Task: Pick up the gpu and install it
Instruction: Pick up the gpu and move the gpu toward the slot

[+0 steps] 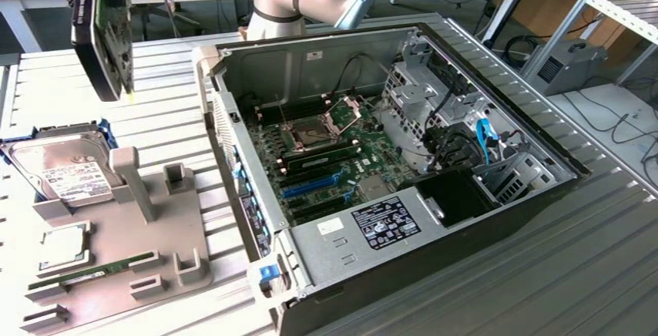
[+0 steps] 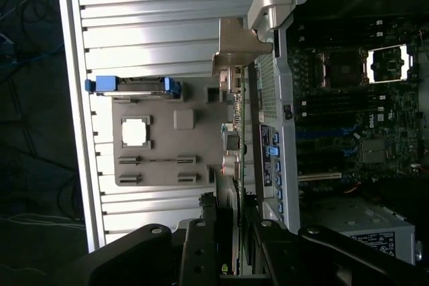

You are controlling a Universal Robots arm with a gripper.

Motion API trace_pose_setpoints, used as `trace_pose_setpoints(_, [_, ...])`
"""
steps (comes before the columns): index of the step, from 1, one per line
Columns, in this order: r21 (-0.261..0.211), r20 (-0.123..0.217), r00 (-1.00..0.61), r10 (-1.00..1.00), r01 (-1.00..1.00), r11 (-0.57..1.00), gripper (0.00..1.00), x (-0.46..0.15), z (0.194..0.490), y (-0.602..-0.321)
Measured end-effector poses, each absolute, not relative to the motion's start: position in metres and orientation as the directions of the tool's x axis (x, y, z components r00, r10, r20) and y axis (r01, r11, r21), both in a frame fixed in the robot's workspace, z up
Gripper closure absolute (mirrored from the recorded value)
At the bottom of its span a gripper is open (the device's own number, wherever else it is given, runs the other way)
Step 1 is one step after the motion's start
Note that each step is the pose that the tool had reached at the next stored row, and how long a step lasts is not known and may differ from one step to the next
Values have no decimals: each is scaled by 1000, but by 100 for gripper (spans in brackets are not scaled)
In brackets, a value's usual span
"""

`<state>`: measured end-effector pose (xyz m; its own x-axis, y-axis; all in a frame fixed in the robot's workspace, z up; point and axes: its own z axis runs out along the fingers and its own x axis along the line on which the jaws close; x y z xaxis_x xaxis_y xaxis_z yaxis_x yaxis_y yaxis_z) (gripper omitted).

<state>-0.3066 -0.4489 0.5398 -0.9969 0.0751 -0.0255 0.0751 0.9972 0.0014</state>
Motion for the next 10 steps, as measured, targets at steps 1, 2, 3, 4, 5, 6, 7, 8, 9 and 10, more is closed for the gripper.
trace_pose_setpoints(1, [1,-26,-997,75,75,997,74,-307,540,-449])
trace_pose_setpoints(2, [1,-26,-997,75,75,997,74,-307,541,-449])
trace_pose_setpoints(3, [1,-26,-997,75,75,997,74,-307,542,-449])
trace_pose_setpoints(4, [1,-26,-997,75,75,997,74,-307,544,-449])
trace_pose_setpoints(5, [1,-25,-997,75,75,997,74,-307,546,-449])
trace_pose_setpoints(6, [1,-26,-997,75,75,997,74,-307,547,-449])
trace_pose_setpoints(7, [1,-26,-997,75,75,997,74,-307,548,-449])
trace_pose_setpoints(8, [1,-26,-997,75,75,997,74,-307,548,-449])
trace_pose_setpoints(9, [1,-26,-997,75,75,997,74,-307,550,-449])
trace_pose_setpoints(10, [1,-26,-997,75,75,997,74,-307,551,-449])
